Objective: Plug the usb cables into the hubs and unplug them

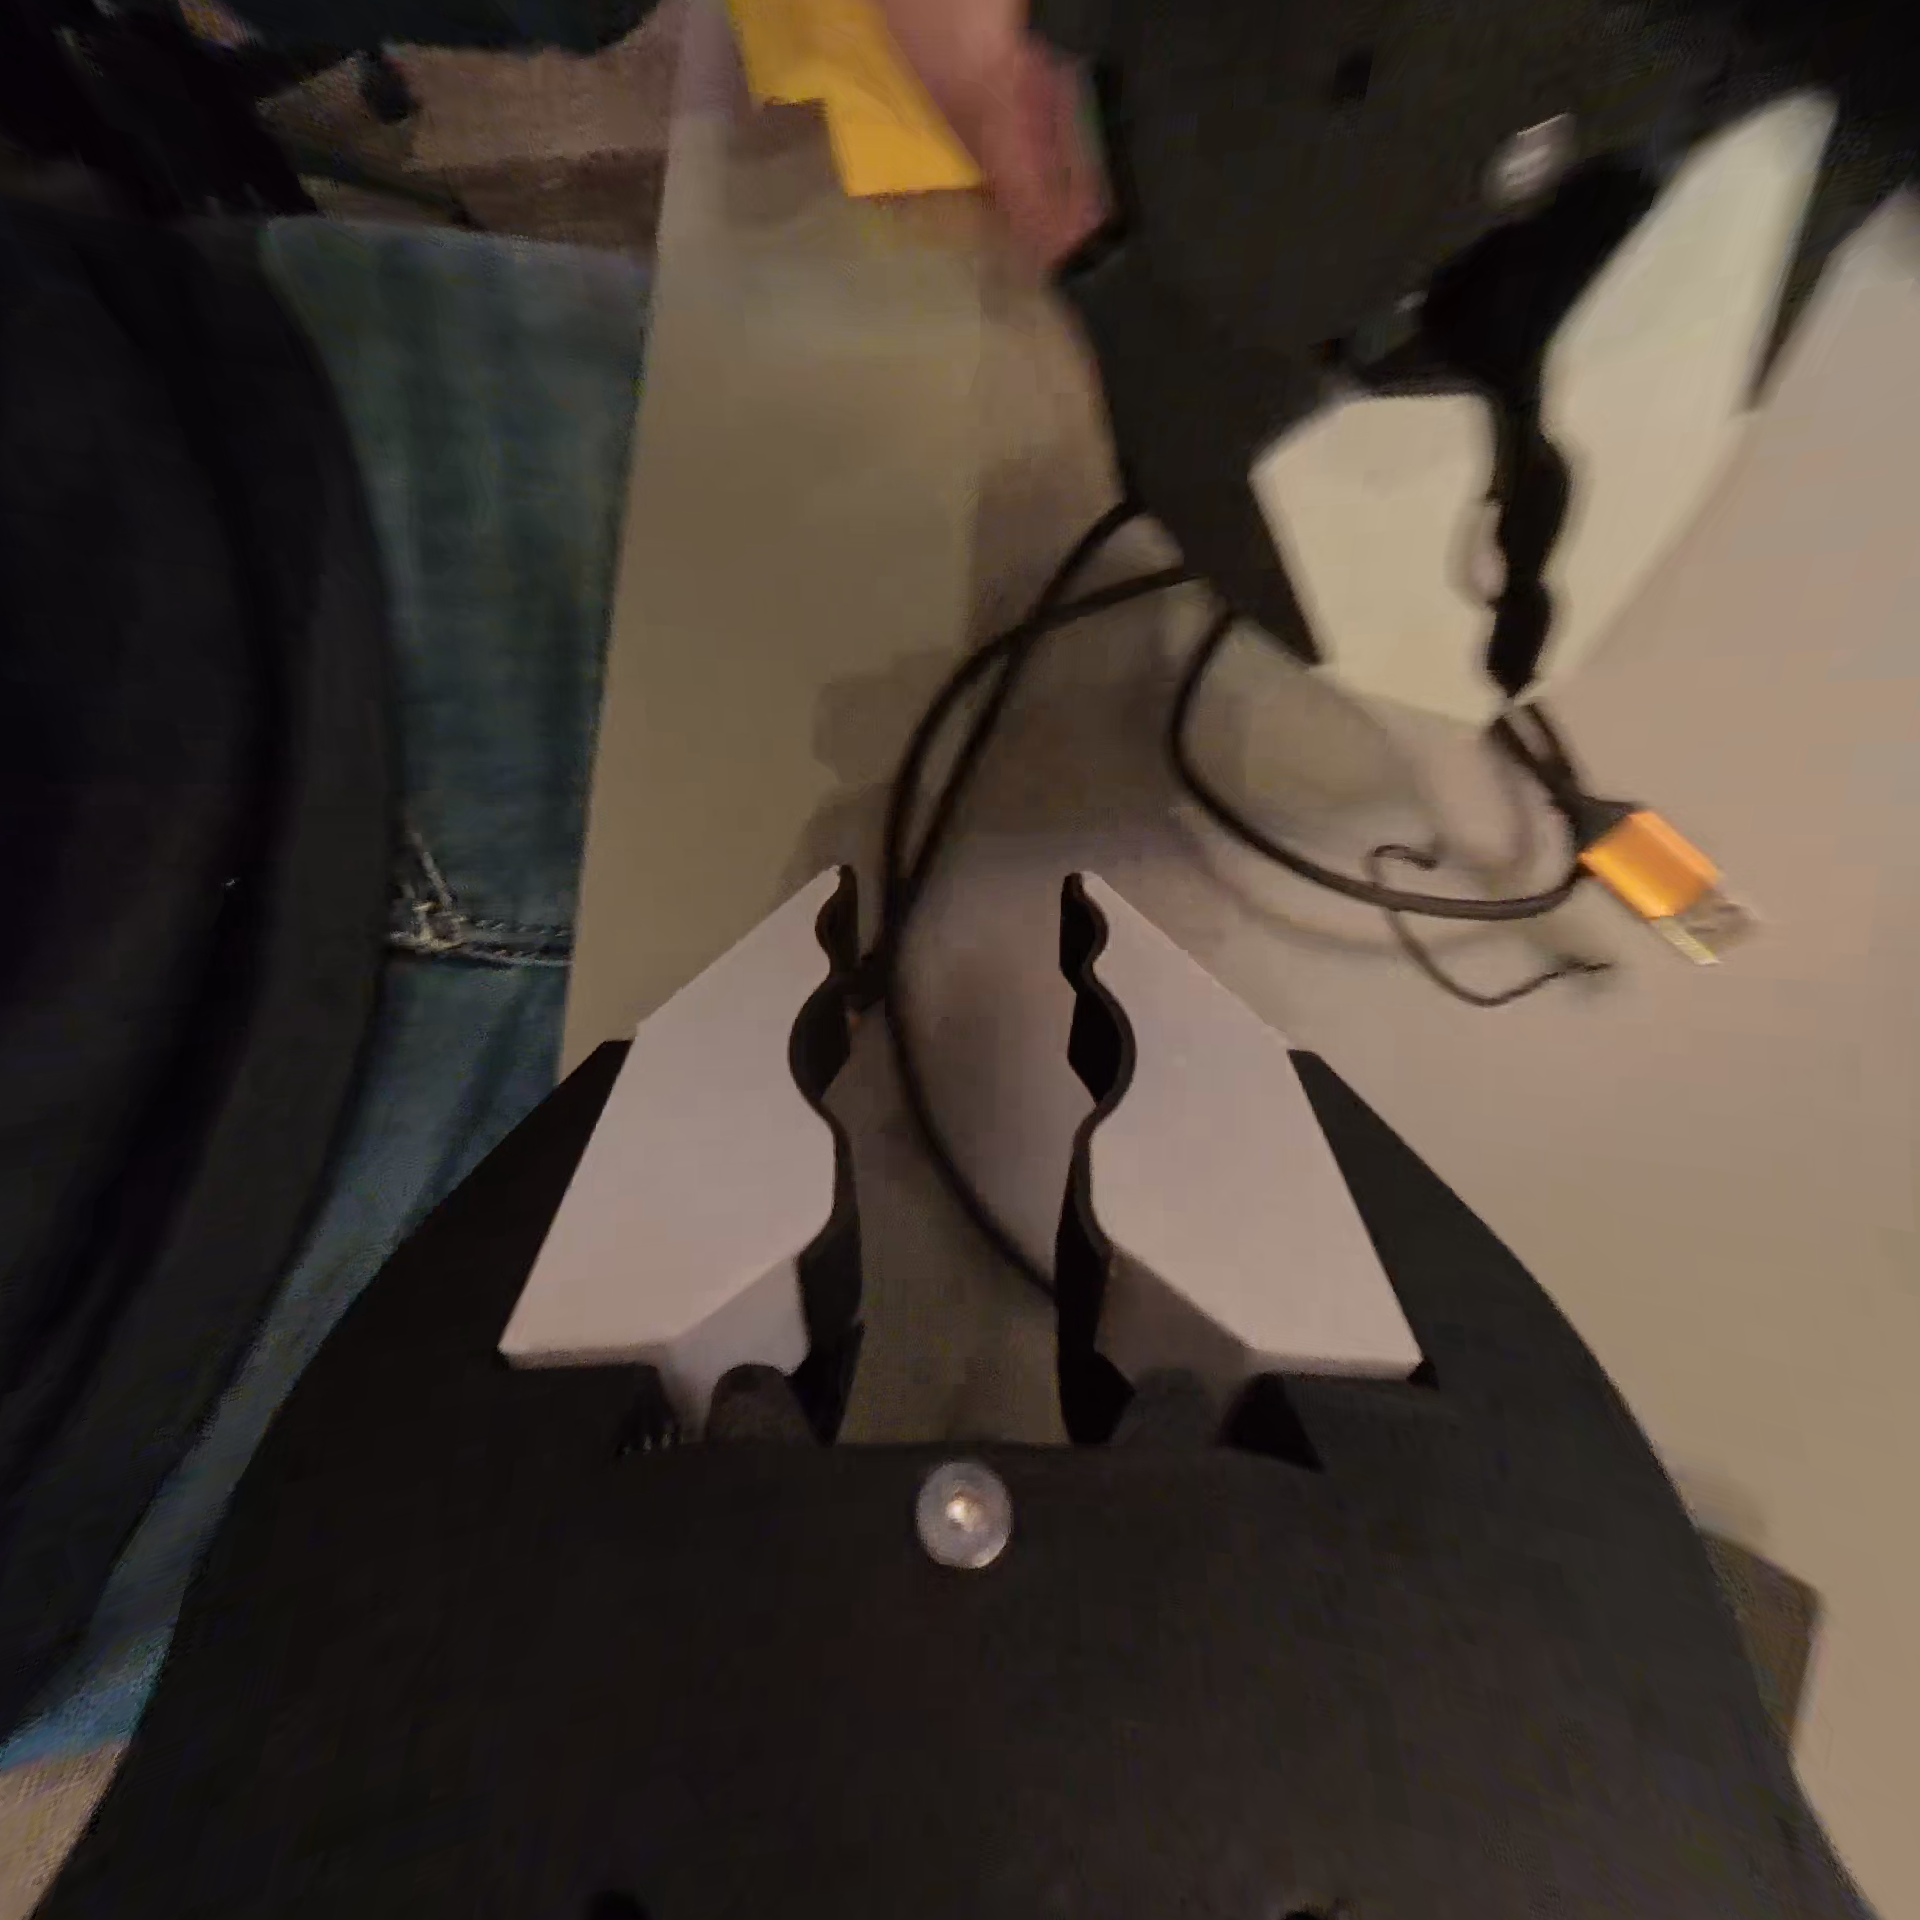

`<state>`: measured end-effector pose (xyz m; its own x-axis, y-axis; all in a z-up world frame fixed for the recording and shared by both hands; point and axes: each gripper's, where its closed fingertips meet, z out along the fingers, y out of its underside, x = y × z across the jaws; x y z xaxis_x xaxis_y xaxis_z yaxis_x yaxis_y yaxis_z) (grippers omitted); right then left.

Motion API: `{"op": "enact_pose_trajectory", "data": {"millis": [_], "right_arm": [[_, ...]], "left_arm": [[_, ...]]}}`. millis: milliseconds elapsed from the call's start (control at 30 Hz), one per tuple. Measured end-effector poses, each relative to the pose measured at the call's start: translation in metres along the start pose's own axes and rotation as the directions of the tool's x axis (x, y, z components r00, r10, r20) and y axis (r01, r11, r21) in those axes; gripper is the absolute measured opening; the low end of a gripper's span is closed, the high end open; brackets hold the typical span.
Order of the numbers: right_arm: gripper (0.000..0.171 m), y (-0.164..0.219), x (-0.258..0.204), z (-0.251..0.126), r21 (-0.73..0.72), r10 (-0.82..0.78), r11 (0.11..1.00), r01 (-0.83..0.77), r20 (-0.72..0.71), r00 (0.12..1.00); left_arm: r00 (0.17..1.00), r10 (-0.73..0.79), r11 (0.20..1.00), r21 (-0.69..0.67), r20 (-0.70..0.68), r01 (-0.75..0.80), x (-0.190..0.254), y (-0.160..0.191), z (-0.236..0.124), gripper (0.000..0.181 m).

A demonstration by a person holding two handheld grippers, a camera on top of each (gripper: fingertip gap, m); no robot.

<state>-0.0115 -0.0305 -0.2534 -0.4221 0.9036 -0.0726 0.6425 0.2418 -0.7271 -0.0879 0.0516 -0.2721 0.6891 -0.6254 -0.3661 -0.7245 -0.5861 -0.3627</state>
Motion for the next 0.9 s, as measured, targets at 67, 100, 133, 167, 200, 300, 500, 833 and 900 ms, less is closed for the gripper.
{"op": "enact_pose_trajectory", "data": {"millis": [67, 100, 133, 167, 200, 300, 500, 833, 900], "right_arm": [[0.036, 0.012, -0.015, 0.007, -0.06, -0.011, 0.998, 0.011, 0.008, 1.0], [0.032, 0.02, -0.016, 0.012, -0.096, -0.015, 0.995, 0.013, -0.013, 1.0], [0.028, 0.025, -0.013, 0.015, -0.119, -0.018, 0.993, 0.012, -0.047, 0.999], [0.018, 0.026, -0.012, 0.017, -0.113, -0.018, 0.994, 0.012, -0.056, 0.998], [0.007, 0.025, -0.015, 0.018, -0.091, -0.017, 0.996, 0.014, -0.04, 0.999], [0.001, 0.024, -0.015, 0.015, -0.065, -0.001, 0.998, -0.002, -0.04, 0.999], [0.001, 0.005, -0.006, -0.018, 0.029, 0.009, 1.0, -0.007, -0.049, 0.999], [0.001, 0.011, 0.043, -0.028, -0.042, -0.118, 0.993, 0.111, -0.211, 0.97], [0.001, 0.015, 0.052, -0.024, -0.055, -0.156, 0.988, 0.146, -0.244, 0.957]], "left_arm": [[1.0, -0.015, 1.0, 0.009, -0.001, 0.015, -0.001, -0.001, 0.0, 0.003], [1.0, -0.018, 1.0, 0.011, -0.005, 0.018, -0.001, -0.002, 0.0, 0.003], [1.0, -0.022, 1.0, 0.014, -0.008, 0.022, -0.001, -0.002, 0.0, 0.003], [1.0, -0.029, 0.999, 0.017, -0.01, 0.029, -0.001, -0.003, 0.0, 0.003], [0.999, -0.034, 0.999, 0.018, -0.01, 0.034, -0.001, -0.003, 0.0, 0.003], [0.999, -0.033, 0.999, 0.022, -0.005, 0.034, -0.002, -0.003, -0.002, 0.003], [1.0, -0.029, 0.999, 0.042, -0.007, 0.029, -0.006, -0.008, -0.011, 0.003], [0.986, 0.101, 0.99, 0.106, -0.129, -0.088, 0.028, -0.02, -0.02, 0.003], [0.981, 0.107, 0.988, 0.124, -0.159, -0.088, 0.037, -0.021, -0.018, 0.003]]}}
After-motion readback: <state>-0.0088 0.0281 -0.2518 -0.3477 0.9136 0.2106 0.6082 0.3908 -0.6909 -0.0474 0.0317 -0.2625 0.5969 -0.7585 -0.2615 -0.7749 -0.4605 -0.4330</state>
